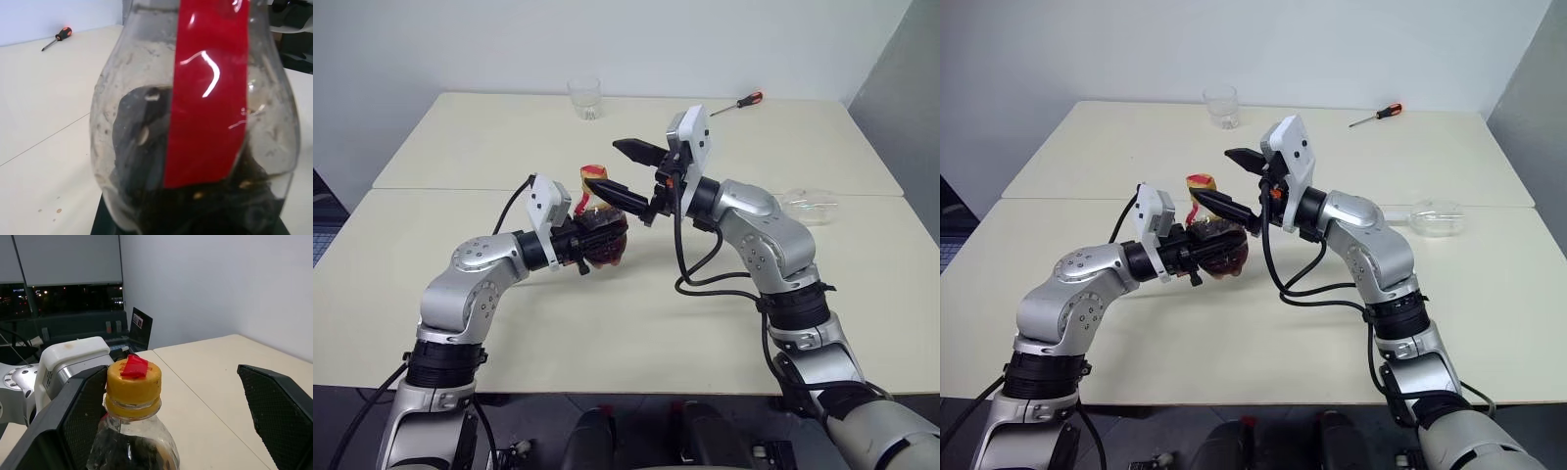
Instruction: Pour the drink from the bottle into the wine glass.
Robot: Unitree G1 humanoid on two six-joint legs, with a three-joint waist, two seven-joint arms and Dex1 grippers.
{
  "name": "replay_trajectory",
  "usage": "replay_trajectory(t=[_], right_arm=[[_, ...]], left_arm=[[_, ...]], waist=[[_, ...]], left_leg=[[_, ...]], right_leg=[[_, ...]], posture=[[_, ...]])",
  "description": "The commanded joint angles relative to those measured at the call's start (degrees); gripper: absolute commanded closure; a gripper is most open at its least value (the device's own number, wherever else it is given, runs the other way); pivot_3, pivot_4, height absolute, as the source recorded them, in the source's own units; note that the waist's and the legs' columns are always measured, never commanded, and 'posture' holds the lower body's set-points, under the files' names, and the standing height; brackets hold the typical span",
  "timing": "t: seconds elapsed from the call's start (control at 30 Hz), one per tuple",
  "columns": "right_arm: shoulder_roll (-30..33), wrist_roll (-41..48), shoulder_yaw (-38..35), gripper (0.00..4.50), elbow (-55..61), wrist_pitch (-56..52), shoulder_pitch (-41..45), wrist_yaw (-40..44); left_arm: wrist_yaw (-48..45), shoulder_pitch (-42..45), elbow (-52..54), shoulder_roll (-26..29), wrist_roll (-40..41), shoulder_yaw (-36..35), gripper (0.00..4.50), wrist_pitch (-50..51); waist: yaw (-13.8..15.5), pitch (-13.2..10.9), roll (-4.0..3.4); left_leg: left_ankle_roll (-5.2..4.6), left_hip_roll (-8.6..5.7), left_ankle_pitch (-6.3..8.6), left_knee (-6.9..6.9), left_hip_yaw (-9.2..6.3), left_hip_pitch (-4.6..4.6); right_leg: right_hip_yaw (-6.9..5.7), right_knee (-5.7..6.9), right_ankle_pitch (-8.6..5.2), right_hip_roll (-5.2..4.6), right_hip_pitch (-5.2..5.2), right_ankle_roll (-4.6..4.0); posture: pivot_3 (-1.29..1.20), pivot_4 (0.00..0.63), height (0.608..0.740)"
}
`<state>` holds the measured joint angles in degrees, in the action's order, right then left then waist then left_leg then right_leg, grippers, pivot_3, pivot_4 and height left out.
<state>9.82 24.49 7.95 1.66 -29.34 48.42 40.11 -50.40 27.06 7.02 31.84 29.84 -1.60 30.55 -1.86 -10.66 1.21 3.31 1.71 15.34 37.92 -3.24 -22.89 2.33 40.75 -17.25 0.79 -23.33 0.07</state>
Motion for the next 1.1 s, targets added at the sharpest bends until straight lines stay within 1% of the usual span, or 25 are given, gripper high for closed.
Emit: replay_trajectory(t=[0.03, 0.3, 0.47, 0.7, 0.87, 1.1], right_arm=[[2.08, 1.00, -2.73, 0.00, 3.37, -0.80, -0.40, -0.27], [8.02, 4.87, -6.48, 0.00, 7.33, -5.46, -3.39, 0.38], [9.58, 6.04, -7.02, 0.00, 8.71, -6.69, -4.96, 0.88], [5.57, 7.92, -5.19, 0.00, 10.10, -7.44, -3.71, 0.09], [2.07, 6.89, -3.85, 0.00, 8.39, -6.19, -1.68, -0.59], [0.33, 4.58, -2.39, 0.00, 5.26, -3.92, 0.43, -0.25]], left_arm=[[-0.01, 1.35, 1.67, -0.12, 0.08, -0.86, 3.52, -1.65], [-0.45, 1.27, 1.63, -0.19, -0.19, -1.15, 3.52, -1.70], [-0.79, 1.54, 1.22, -0.06, -0.29, -1.14, 3.52, -1.74], [-1.05, 2.40, 0.40, -0.33, -0.57, -0.70, 3.52, -1.99], [-1.23, 2.56, 0.14, -0.28, -0.75, -0.61, 3.52, -2.25], [-1.21, 2.28, 0.65, -0.24, -0.79, -0.66, 3.52, -2.18]], waist=[[0.00, 0.00, 0.00], [0.03, 0.00, 0.00], [-0.07, 0.00, 0.00], [-0.07, 0.00, 0.00], [-0.02, 0.00, 0.00], [-0.02, 0.00, 0.00]], left_leg=[[0.00, 0.01, 0.00, 0.00, 0.00, 0.00], [0.00, -0.01, 0.00, 0.01, 0.02, -0.01], [0.00, -0.02, 0.00, -0.02, 0.02, 0.00], [0.00, -0.02, 0.00, -0.02, 0.02, 0.00], [0.00, -0.01, 0.00, 0.00, 0.01, 0.00], [0.00, -0.01, 0.00, 0.00, 0.02, 0.00]], right_leg=[[0.00, 0.00, 0.00, 0.00, 0.00, 0.00], [0.02, 0.00, 0.00, -0.02, 0.00, 0.00], [0.01, -0.01, 0.00, 0.02, 0.00, 0.00], [0.02, -0.01, 0.00, 0.04, 0.00, 0.00], [0.01, 0.00, 0.00, 0.02, 0.00, 0.00], [0.01, 0.00, 0.00, 0.02, 0.00, 0.00]], posture=[[0.00, 0.150, 0.740], [0.00, 0.150, 0.740], [0.00, 0.150, 0.740], [0.00, 0.150, 0.740], [0.00, 0.150, 0.740], [0.00, 0.150, 0.740]])
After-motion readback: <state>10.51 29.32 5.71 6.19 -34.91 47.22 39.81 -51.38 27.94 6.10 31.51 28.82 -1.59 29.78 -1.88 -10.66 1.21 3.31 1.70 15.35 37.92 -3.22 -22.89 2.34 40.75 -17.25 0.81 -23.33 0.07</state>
